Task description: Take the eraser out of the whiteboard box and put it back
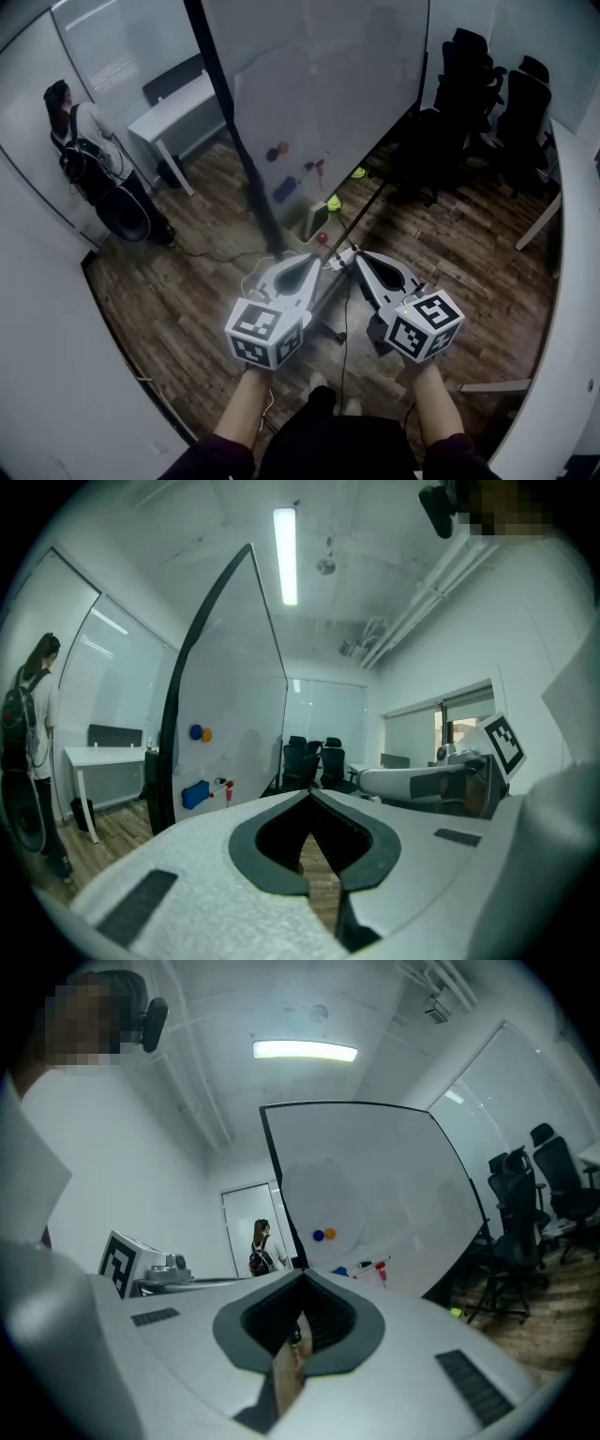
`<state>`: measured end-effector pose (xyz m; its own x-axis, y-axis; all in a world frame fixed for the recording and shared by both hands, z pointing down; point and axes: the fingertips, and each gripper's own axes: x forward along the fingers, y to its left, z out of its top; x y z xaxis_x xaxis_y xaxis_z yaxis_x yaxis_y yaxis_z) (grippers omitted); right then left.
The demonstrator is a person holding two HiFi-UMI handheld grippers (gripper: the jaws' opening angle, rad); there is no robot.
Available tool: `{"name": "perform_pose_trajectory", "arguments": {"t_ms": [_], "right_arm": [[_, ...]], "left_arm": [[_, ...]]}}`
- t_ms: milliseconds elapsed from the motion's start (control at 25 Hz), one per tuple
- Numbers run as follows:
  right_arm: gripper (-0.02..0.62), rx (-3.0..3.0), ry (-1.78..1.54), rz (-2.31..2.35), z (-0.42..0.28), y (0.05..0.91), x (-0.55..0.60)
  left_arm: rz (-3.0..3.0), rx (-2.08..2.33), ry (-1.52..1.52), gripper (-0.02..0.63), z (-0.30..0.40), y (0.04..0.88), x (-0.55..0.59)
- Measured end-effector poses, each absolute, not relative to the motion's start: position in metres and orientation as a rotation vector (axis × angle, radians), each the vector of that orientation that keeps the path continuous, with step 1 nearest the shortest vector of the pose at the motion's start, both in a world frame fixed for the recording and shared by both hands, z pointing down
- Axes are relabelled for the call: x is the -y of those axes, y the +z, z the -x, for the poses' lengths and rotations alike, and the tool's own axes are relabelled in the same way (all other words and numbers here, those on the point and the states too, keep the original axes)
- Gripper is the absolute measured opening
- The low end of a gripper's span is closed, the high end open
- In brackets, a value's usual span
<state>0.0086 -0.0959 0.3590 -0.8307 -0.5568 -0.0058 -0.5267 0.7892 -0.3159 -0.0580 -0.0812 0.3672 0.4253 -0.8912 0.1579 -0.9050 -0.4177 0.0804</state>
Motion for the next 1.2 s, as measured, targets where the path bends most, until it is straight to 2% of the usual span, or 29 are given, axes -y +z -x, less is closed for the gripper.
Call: {"name": "perform_pose_trajectory", "arguments": {"t_ms": [680,1200], "right_arm": [[0.003,-2.864,-0.483,0.969,0.033,0.366,0.141],[0.003,-2.931,-0.527,0.814,0.043,0.379,0.197]], "left_arm": [[-2.552,1.519,0.126,0.005,0.102,0.369,0.131],[-2.432,1.663,0.124,0.005,0.112,0.380,0.174]]}}
